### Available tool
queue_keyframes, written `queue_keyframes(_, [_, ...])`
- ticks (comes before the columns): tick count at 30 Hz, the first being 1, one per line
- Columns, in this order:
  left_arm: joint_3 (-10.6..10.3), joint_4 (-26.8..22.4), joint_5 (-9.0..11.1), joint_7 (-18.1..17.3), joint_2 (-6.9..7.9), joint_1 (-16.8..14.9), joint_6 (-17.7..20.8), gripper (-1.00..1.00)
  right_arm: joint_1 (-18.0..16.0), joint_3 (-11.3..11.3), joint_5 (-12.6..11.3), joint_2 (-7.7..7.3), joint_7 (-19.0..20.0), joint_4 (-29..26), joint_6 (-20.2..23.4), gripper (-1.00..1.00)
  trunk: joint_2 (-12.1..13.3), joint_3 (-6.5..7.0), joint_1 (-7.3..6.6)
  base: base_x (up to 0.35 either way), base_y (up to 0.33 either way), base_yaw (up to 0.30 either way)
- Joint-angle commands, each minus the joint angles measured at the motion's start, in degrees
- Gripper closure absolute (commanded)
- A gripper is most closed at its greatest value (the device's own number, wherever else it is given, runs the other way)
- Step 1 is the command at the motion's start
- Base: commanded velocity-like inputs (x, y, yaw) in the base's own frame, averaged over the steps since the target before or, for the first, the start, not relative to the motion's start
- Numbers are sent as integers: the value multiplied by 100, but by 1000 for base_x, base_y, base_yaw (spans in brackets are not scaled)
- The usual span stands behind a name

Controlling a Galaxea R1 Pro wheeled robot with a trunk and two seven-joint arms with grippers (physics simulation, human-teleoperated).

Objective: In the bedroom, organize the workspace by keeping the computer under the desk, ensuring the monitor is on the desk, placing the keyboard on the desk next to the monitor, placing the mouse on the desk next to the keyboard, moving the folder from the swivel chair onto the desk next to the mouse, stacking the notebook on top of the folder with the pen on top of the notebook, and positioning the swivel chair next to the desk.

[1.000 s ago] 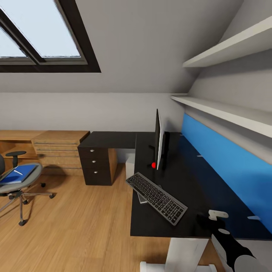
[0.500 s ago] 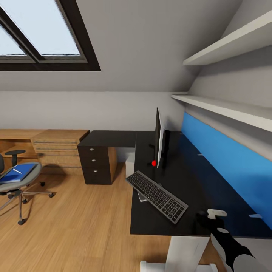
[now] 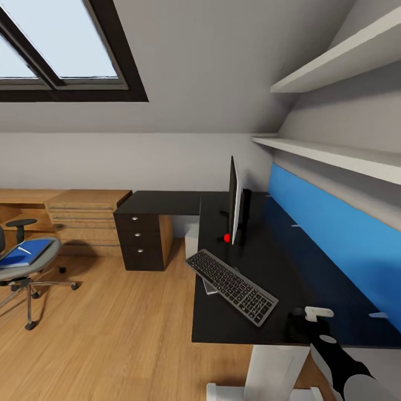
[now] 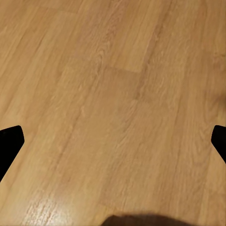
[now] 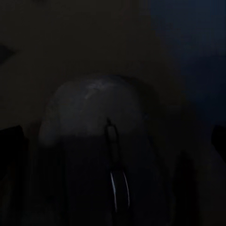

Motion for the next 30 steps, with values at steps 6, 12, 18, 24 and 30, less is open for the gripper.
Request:
queue_keyframes(6, [-48,1,60,38,3,-5,-45,-100,-6,-6,-25,-4,-4,10,-73,-100,-5,-7,1,0,0,0])
queue_keyframes(12, [-48,2,60,38,4,-5,-55,-100,-6,-3,-30,-6,3,13,-55,-100,-5,-7,1,0,0,0])
queue_keyframes(18, [-48,1,60,38,0,-5,-56,-100,-6,-9,-32,-8,14,17,-38,-100,-5,-7,1,0,0,0])
queue_keyframes(24, [-48,1,60,38,1,-5,-57,-100,-6,-8,-33,-6,27,21,-11,-100,-5,-7,1,0,0,0])
queue_keyframes(30, [-48,1,59,38,-1,-5,-58,-100,-6,-5,-33,-2,30,22,23,-100,-5,-7,1,0,0,0])
